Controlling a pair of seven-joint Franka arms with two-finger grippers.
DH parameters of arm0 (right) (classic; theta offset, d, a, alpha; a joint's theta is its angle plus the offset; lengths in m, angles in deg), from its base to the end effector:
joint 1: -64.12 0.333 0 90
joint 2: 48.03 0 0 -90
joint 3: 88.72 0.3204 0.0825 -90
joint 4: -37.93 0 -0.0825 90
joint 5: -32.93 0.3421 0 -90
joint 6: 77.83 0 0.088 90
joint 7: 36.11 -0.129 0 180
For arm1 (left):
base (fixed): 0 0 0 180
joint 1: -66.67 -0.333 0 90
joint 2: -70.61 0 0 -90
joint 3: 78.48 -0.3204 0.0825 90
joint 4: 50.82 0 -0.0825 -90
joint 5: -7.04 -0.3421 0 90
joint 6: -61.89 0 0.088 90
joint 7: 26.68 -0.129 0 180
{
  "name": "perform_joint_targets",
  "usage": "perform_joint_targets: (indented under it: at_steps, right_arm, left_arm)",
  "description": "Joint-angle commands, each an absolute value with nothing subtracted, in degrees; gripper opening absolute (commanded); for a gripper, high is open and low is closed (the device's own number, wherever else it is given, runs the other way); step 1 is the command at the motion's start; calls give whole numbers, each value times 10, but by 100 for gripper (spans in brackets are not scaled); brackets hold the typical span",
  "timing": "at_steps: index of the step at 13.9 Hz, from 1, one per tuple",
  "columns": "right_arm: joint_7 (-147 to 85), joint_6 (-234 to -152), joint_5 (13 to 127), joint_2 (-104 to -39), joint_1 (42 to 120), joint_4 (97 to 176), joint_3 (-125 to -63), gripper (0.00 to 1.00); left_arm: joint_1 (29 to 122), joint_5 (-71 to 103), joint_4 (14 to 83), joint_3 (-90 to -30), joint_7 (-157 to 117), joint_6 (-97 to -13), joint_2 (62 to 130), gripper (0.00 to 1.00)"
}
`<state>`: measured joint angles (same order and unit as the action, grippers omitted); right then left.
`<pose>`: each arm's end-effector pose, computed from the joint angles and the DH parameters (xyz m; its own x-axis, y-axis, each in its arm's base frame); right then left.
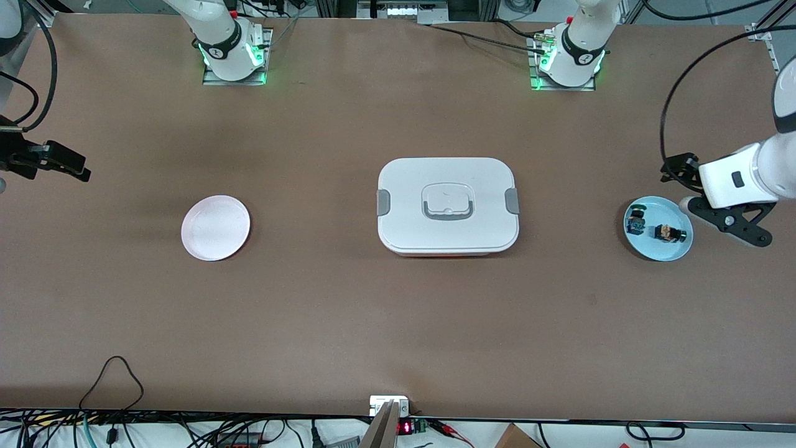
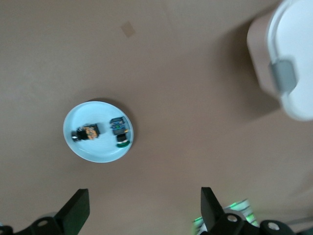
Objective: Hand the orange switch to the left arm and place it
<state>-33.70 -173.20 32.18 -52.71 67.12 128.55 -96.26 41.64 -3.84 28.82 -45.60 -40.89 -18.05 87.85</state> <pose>0.5430 -0.0419 0.5677 0.9994 -0.0355 0.0009 -0.0355 -0.9991 0.0238 0.5645 -0.0065 0.5280 0.9006 -0.3587 -0.2454 -0.3620 -0.9316 0.0335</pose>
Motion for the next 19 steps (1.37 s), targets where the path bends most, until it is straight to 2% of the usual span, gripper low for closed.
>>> perform_joint_targets:
  at_steps: [1,2,4,7,10,19]
  right_arm:
    - [-329,-1721,329,-522,671,1280,-962,100]
    - [-329,-1721,329,-522,671,1280,-962,100]
    - [-329,-1721,329,-522,671,1280,-962,100]
    - [-329,-1721,329,-522,671,1280,-962,100]
    - [-329,-1721,330,-522,672,1280,-962,100]
    - [-341,-1704,331,-522,679,1280,-960,100]
  left_arm:
    - [519,19,309,-591,-322,-199,821,100]
    - [545,29,333,-625,-308,-228,801,100]
    - [617,89,402,-734,-300,-306,747,100]
    - [668,77,486,-783,-299,-368,689,100]
    - [699,28,519,-792,-259,-382,666,100]
    - [689,40,492,-788,-287,-371,694,100]
